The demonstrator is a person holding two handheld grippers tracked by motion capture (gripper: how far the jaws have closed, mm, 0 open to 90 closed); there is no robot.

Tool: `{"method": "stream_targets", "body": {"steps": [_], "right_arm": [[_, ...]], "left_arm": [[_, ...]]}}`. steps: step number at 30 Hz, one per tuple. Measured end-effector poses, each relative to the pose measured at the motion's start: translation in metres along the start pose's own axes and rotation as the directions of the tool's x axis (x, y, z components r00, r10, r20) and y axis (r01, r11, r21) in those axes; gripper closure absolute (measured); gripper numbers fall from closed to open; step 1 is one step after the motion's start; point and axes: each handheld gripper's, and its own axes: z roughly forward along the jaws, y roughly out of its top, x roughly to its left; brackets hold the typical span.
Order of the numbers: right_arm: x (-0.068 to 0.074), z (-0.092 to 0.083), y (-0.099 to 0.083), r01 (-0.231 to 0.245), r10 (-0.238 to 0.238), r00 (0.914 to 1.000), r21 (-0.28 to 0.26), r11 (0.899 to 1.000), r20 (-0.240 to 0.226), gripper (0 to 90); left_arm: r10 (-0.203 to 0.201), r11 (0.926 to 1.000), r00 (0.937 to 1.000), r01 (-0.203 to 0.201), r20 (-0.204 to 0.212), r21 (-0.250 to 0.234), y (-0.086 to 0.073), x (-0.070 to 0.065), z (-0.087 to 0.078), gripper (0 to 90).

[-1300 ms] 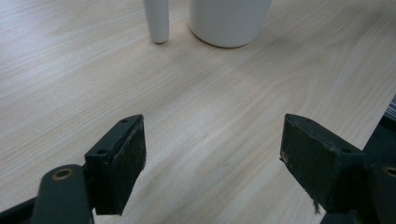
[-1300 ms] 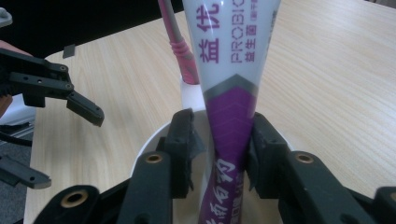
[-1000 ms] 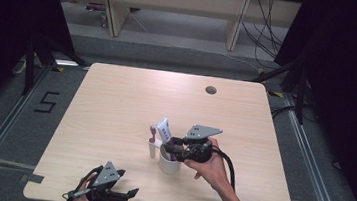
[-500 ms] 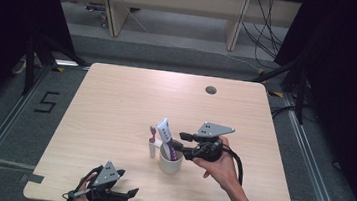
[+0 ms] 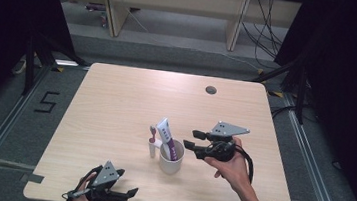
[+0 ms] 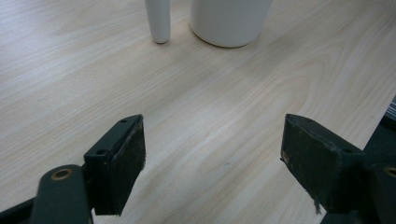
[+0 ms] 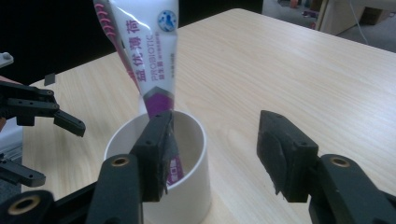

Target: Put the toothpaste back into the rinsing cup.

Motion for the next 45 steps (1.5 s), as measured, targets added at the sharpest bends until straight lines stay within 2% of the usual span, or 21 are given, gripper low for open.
{"method": "stream_targets", "body": {"steps": [1, 4, 7, 8, 9, 15, 18, 20, 23, 24, 25, 29, 30, 31, 33, 37, 38, 40, 41, 44, 45], "right_arm": [[-0.003, -0.001, 0.000, 0.017, -0.017, 0.9998, -0.009, 1.000, 0.010, 44.8], [-0.005, -0.006, -0.003, -0.009, 0.009, 0.9997, -0.014, 1.000, 0.021, 43.3], [-0.010, -0.010, -0.004, 0.017, -0.017, 0.9990, -0.011, 1.000, 0.042, 41.7], [-0.010, -0.011, -0.006, -0.022, 0.022, 0.9992, -0.020, 1.000, 0.034, 41.0], [-0.013, -0.014, -0.007, 0.009, -0.008, 0.9984, -0.023, 1.000, 0.056, 40.4], [-0.018, -0.022, -0.011, -0.027, 0.029, 0.9963, -0.029, 0.999, 0.081, 39.0], [-0.022, -0.026, -0.013, -0.019, 0.021, 0.9959, -0.027, 0.999, 0.087, 37.8], [-0.021, -0.030, -0.015, -0.052, 0.055, 0.9938, -0.028, 0.998, 0.097, 36.7], [-0.025, -0.033, -0.016, -0.035, 0.037, 0.9940, -0.023, 0.999, 0.103, 35.7], [-0.025, -0.035, -0.019, -0.064, 0.066, 0.9925, -0.025, 0.998, 0.103, 34.6], [-0.027, -0.035, -0.019, -0.042, 0.045, 0.9950, -0.032, 0.999, 0.089, 33.7], [-0.027, -0.043, -0.025, -0.085, 0.086, 0.9897, -0.014, 0.996, 0.115, 31.9], [-0.030, -0.043, -0.027, -0.062, 0.064, 0.9913, -0.019, 0.998, 0.115, 31.6], [-0.028, -0.045, -0.029, -0.096, 0.097, 0.9878, -0.016, 0.995, 0.122, 31.4], [-0.032, -0.048, -0.032, -0.069, 0.070, 0.9892, -0.015, 0.997, 0.129, 31.1], [-0.031, -0.053, -0.037, -0.103, 0.104, 0.9854, -0.012, 0.995, 0.135, 30.3], [-0.034, -0.054, -0.038, -0.079, 0.080, 0.9877, -0.014, 0.997, 0.135, 30.2], [-0.032, -0.057, -0.041, -0.104, 0.105, 0.9852, -0.012, 0.994, 0.136, 29.9], [-0.034, -0.059, -0.041, -0.075, 0.076, 0.9874, -0.014, 0.997, 0.139, 29.8], [-0.033, -0.063, -0.045, -0.110, 0.112, 0.9847, -0.020, 0.994, 0.133, 29.5], [-0.035, -0.065, -0.046, -0.090, 0.091, 0.9856, -0.015, 0.996, 0.142, 29.4]], "left_arm": [[0.001, 1.0000, 1.0000, -0.001, 0.000, -0.001, 0.000, 0.000, 0.000, 21.6], [-0.002, 1.0000, 1.0000, 0.002, 0.001, -0.009, 0.000, 0.000, 0.001, 21.3], [-0.011, 0.9998, 0.9999, 0.011, 0.002, -0.015, -0.001, 0.000, 0.001, 20.6], [0.000, 1.0000, 1.0000, 0.000, -0.003, 0.001, 0.000, 0.001, -0.001, 20.4], [0.000, 1.0000, 1.0000, 0.000, -0.002, 0.001, 0.000, 0.001, -0.001, 20.0], [0.001, 1.0000, 1.0000, -0.001, -0.006, 0.001, 0.000, 0.002, -0.001, 19.9], [-0.017, 0.9998, 0.9998, 0.017, -0.005, -0.012, -0.001, 0.001, 0.000, 19.8], [-0.010, 0.9999, 0.9999, 0.010, -0.006, -0.005, 0.000, 0.001, -0.001, 19.7], [-0.018, 0.9997, 0.9998, 0.018, -0.004, -0.017, -0.001, 0.001, 0.000, 19.4], [-0.010, 0.9999, 0.9999, 0.010, -0.009, -0.009, -0.001, 0.002, 0.000, 19.4], [-0.006, 1.0000, 0.9999, 0.006, -0.011, -0.002, -0.001, 0.002, 0.000, 19.4], [-0.017, 0.9998, 0.9998, 0.017, -0.009, -0.011, -0.001, 0.002, 0.000, 19.3], [-0.018, 0.9998, 0.9998, 0.018, -0.009, -0.009, -0.001, 0.003, -0.001, 19.3], [-0.019, 0.9998, 0.9998, 0.019, -0.009, -0.010, -0.001, 0.003, 0.000, 19.2], [-0.030, 0.9994, 0.9995, 0.030, -0.011, -0.017, -0.001, 0.002, -0.001, 19.2], [-0.023, 0.9996, 0.9997, 0.022, -0.014, -0.017, -0.001, 0.003, -0.002, 19.2], [-0.021, 0.9997, 0.9997, 0.021, -0.015, -0.015, -0.002, 0.003, -0.002, 19.2], [-0.008, 0.9999, 0.9998, 0.007, -0.019, -0.007, -0.002, 0.004, -0.002, 19.2], [-0.029, 0.9994, 0.9994, 0.028, -0.020, -0.022, -0.002, 0.002, -0.001, 19.2], [-0.024, 0.9996, 0.9995, 0.024, -0.020, -0.012, -0.003, 0.002, -0.003, 19.2], [-0.016, 0.9999, 0.9995, 0.015, -0.028, -0.007, -0.003, 0.003, -0.004, 19.3]]}}
